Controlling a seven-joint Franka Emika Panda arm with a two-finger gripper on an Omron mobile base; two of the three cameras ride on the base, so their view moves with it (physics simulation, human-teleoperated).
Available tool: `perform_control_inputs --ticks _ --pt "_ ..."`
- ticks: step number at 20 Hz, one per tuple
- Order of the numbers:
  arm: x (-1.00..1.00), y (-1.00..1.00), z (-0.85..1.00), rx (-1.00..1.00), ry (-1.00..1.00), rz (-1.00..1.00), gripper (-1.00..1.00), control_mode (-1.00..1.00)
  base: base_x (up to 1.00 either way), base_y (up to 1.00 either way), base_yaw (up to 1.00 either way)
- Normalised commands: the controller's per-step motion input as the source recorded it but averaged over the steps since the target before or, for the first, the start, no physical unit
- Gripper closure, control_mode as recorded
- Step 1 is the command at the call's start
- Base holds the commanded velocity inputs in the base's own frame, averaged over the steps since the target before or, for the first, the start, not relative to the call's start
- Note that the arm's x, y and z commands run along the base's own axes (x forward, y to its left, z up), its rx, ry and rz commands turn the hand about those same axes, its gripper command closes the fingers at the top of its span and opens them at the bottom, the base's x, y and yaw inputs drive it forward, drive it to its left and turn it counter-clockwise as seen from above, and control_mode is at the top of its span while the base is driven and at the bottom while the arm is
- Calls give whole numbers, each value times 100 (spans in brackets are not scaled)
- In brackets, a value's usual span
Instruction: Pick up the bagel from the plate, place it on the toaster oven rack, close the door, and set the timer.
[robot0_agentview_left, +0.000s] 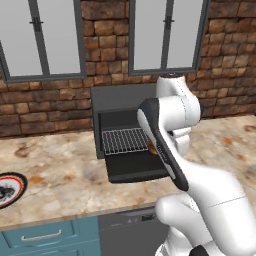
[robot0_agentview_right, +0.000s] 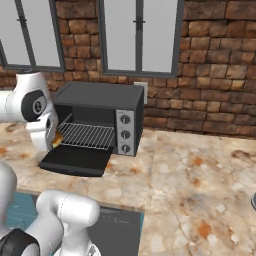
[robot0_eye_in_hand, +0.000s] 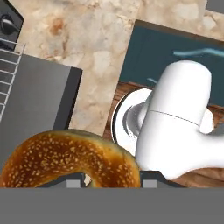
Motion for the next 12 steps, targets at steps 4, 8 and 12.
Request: perform_control_inputs --ticks 4,8,12 --pt "40 -42 0 14 0 16 100 -100 0 0 0" --pt "46 -35 0 12 0 17 100 -100 0 0 0" --pt "54 -11 0 6 0 12 100 -100 0 0 0"
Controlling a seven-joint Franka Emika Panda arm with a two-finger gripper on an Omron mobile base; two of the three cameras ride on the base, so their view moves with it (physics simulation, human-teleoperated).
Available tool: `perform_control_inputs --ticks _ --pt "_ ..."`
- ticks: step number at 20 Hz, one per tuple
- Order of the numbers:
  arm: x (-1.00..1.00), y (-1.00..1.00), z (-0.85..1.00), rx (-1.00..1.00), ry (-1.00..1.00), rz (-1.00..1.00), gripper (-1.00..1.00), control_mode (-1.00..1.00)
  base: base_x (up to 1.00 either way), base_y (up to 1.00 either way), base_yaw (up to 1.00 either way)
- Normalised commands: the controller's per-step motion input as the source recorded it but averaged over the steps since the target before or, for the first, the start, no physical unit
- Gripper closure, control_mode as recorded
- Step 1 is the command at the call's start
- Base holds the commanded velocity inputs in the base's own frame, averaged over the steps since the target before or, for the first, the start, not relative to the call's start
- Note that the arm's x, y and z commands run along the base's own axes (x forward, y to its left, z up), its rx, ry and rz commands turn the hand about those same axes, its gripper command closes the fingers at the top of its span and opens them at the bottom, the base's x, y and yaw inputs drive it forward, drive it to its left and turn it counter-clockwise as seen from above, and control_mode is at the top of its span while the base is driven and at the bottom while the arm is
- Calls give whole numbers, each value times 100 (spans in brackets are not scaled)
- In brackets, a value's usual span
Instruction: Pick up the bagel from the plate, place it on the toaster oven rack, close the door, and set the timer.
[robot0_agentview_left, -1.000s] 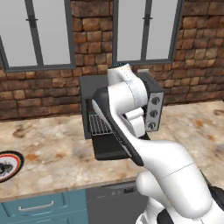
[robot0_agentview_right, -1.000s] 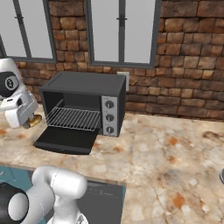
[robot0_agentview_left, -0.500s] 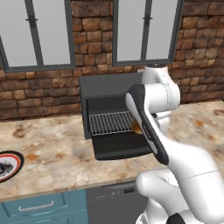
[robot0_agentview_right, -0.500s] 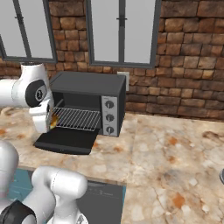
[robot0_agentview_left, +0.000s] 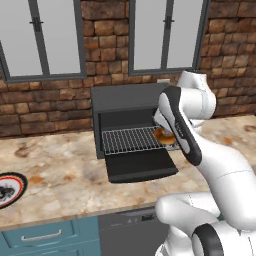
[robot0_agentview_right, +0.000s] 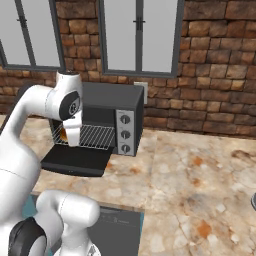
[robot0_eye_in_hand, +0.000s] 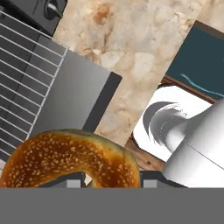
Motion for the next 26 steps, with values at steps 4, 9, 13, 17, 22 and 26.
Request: perform_control_inputs --ticks 4,9,13,17,22,26 --pt "55 1 0 1 0 5 100 -100 0 0 0" --pt "45 0 -5 0 0 1 100 -100 0 0 0" --pt "24 0 -25 0 -2 0 100 -100 0 0 0" --pt "14 0 -42 0 -10 0 100 -100 0 0 0" --pt "14 0 -47 0 -15 1 100 -100 0 0 0" --pt "37 0 -44 0 -8 1 100 -100 0 0 0"
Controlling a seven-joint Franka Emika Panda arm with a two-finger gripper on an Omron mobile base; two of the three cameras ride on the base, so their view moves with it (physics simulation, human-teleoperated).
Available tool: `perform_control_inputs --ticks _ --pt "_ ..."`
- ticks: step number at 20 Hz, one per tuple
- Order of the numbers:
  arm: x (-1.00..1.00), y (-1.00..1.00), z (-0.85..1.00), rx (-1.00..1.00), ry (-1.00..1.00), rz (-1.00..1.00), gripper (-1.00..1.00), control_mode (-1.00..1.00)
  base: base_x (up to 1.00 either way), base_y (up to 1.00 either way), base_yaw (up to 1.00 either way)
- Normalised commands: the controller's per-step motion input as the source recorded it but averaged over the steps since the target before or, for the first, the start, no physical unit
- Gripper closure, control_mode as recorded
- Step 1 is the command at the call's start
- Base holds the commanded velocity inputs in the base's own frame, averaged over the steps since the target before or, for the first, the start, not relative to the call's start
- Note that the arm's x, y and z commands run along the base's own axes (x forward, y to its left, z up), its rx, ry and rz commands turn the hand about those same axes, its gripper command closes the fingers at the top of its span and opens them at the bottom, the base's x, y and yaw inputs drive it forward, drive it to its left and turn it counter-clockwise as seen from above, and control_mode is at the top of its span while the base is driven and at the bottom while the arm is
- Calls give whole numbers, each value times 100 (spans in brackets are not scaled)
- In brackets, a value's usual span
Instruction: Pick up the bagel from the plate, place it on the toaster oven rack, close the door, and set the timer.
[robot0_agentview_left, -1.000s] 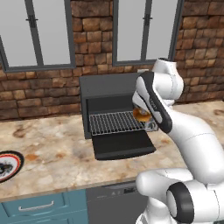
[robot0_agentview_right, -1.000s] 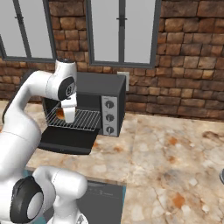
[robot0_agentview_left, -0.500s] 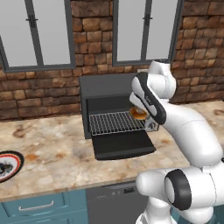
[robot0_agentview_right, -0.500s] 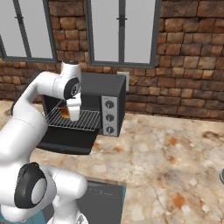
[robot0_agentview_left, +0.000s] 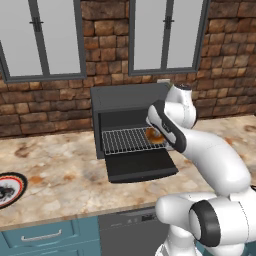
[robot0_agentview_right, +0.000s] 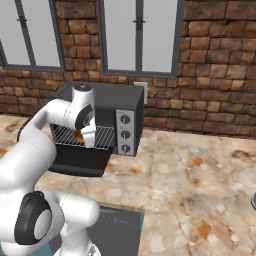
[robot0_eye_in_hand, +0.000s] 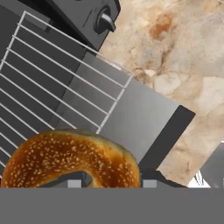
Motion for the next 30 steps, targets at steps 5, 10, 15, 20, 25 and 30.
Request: perform_control_inputs --ticks 5,10,15,20,25,30 --pt "56 0 -18 0 0 0 100 -100 0 0 0" --pt "50 0 -6 0 0 0 100 -100 0 0 0" --pt "45 0 -22 0 2 0 100 -100 0 0 0" --pt "34 0 -28 0 0 1 100 -100 0 0 0" --pt "34 0 -29 0 0 1 100 -100 0 0 0" --pt "35 0 -30 0 0 1 100 -100 0 0 0"
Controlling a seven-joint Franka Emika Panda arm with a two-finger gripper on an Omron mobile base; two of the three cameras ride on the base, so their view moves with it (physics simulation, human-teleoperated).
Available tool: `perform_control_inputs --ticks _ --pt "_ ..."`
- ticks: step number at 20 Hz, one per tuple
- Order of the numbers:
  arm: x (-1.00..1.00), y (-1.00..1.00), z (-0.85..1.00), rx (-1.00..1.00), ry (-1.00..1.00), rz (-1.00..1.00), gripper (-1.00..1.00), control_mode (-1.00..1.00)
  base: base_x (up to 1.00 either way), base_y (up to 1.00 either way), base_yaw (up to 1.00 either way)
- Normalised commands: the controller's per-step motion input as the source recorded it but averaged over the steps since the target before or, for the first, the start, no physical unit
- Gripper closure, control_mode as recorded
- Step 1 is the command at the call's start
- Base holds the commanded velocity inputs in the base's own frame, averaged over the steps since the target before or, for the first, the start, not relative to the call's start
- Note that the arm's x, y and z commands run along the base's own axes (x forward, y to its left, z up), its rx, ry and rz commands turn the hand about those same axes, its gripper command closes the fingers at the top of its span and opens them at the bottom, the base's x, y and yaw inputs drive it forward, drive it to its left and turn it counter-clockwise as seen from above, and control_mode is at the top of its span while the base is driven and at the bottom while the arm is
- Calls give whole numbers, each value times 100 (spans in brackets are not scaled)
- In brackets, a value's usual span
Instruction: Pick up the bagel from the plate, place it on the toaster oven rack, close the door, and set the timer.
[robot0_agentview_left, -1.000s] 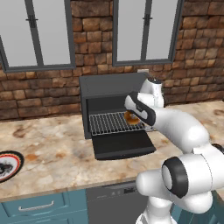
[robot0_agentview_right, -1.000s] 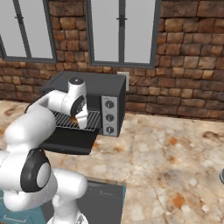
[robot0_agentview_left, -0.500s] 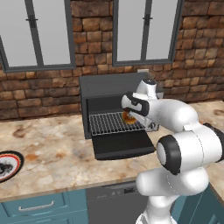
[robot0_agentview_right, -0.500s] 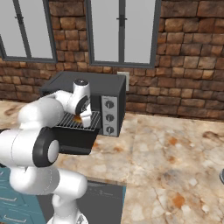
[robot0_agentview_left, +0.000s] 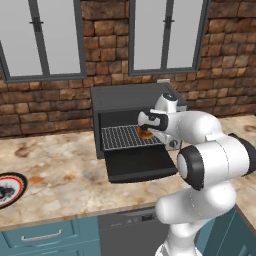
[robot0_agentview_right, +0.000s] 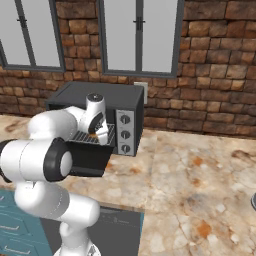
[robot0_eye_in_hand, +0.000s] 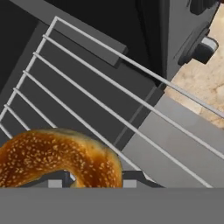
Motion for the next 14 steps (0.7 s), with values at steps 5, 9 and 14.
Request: perform_control_inputs --ticks 5,9,14 --pt "21 0 -27 0 0 1 100 -100 0 0 0" --pt "12 0 -12 0 0 0 -100 -100 0 0 0" --pt "5 -6 17 0 0 0 -100 -100 0 0 0"
